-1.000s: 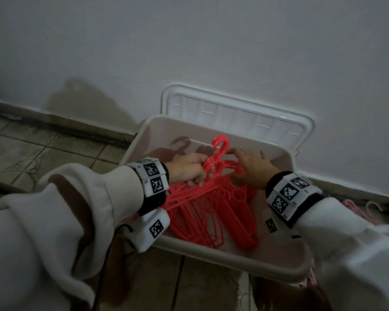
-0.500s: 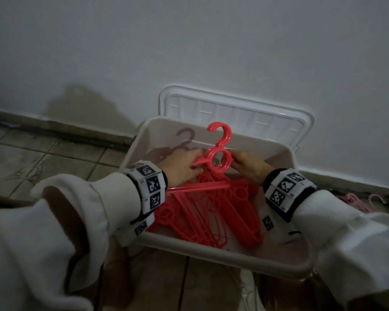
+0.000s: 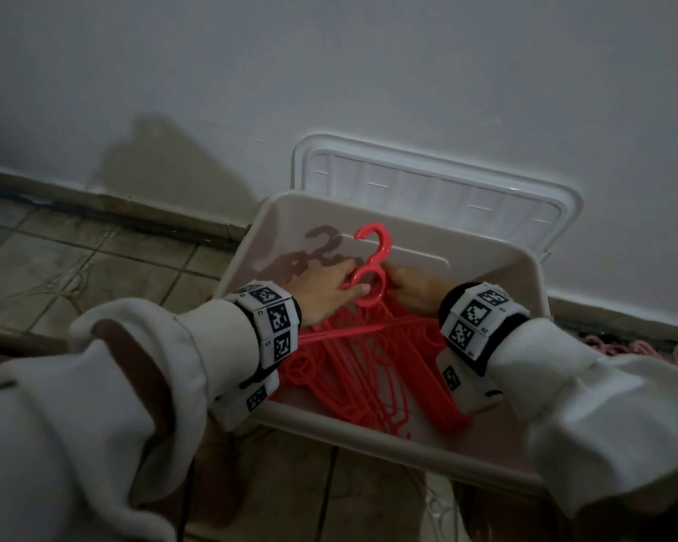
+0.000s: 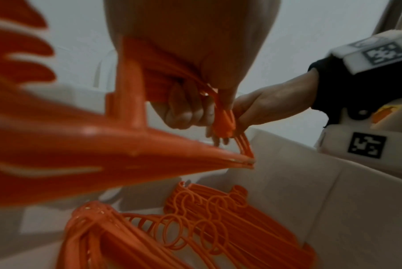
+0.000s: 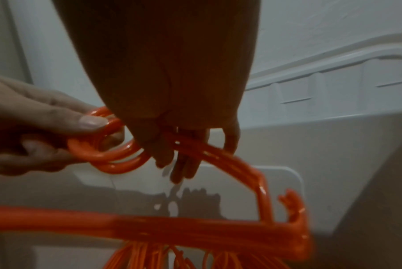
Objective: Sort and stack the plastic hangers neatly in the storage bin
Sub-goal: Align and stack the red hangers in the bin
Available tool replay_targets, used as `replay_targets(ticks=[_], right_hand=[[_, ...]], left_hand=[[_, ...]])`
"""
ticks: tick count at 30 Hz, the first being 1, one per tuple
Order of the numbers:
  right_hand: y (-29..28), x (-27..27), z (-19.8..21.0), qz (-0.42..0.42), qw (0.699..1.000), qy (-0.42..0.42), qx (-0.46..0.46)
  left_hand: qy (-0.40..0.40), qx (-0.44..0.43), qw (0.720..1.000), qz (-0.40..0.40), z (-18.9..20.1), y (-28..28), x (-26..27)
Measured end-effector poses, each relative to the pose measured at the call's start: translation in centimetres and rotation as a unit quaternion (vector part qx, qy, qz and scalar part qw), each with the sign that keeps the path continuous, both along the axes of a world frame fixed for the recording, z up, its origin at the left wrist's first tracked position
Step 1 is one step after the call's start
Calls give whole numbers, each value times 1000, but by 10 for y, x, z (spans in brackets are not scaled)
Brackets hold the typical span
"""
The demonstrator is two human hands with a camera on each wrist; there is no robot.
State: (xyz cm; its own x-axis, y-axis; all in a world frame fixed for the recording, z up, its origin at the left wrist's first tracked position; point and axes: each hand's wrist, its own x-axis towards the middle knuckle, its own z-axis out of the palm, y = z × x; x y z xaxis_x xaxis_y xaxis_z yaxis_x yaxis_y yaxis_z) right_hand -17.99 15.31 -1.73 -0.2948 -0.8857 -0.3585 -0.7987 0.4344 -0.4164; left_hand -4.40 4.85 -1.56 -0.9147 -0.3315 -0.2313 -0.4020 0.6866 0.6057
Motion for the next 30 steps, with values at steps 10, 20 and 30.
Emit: replay_targets(ticks=[10,20,30], right_hand=[[10,-17,-46,-71,969,87,220],[21,0,-147,-13,940,-17,341],[3,18,-126,-15,956,-6,293]], left_hand=[[30,-54,995,82,-6,-25,11],[94,3,990,107,-10,-33,8],[93,101,984,115,-21,-38,8]])
